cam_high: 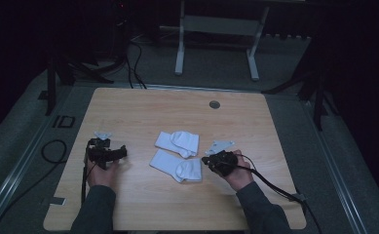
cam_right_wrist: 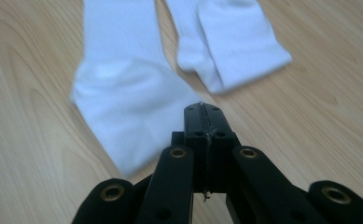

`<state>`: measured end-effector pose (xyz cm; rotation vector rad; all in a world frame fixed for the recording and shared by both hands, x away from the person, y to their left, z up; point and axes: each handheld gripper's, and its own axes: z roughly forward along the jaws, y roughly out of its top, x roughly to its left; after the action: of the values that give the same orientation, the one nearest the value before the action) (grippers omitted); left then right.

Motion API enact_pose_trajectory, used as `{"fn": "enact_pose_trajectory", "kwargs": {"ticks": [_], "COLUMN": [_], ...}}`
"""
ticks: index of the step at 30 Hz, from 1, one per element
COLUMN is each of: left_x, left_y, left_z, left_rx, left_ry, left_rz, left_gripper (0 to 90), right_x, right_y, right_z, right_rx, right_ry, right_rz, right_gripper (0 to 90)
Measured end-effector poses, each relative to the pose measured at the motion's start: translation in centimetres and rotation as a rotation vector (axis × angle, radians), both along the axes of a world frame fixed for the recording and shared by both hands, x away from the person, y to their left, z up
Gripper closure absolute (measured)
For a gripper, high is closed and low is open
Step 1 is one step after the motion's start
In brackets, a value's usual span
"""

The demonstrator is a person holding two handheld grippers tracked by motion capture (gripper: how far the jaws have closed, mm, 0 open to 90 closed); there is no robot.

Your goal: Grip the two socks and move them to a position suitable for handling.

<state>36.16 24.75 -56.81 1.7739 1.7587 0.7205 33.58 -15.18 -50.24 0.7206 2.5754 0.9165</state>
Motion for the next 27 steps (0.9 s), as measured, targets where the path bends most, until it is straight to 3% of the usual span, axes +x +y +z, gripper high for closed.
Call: {"fn": "enact_pose_trajectory", "kwargs": {"ticks": [9,13,16,17,21,27], "left_x": [0.0,0.0,0.0,0.0,0.0,0.0], "left_y": [0.0,0.0,0.0,0.0,0.0,0.0], "left_z": [0.0,0.0,0.0,0.0,0.0,0.0], "left_rx": [-0.001,-0.001,-0.001,0.001,0.001,0.001], "left_ry": [-0.001,-0.001,-0.001,0.0,-0.002,-0.002], "left_rz": [0.0,0.0,-0.001,-0.004,-0.006,-0.006], "left_gripper": [9.7,9.7,9.7,10.1,10.7,10.9], "right_x": [-0.1,-0.1,-0.2,0.1,0.5,0.1], "right_y": [2.2,4.2,4.6,5.5,5.9,7.8], "right_z": [0.5,0.1,0.0,-0.5,-1.6,-3.3], "right_rx": [-0.008,0.0,-0.003,0.068,0.053,0.005], "right_ry": [0.007,0.034,0.037,0.103,0.124,0.129], "right_rz": [0.057,0.091,0.099,0.126,0.108,0.158], "right_gripper": [89.7,89.7,89.7,89.7,89.7,89.7]}}
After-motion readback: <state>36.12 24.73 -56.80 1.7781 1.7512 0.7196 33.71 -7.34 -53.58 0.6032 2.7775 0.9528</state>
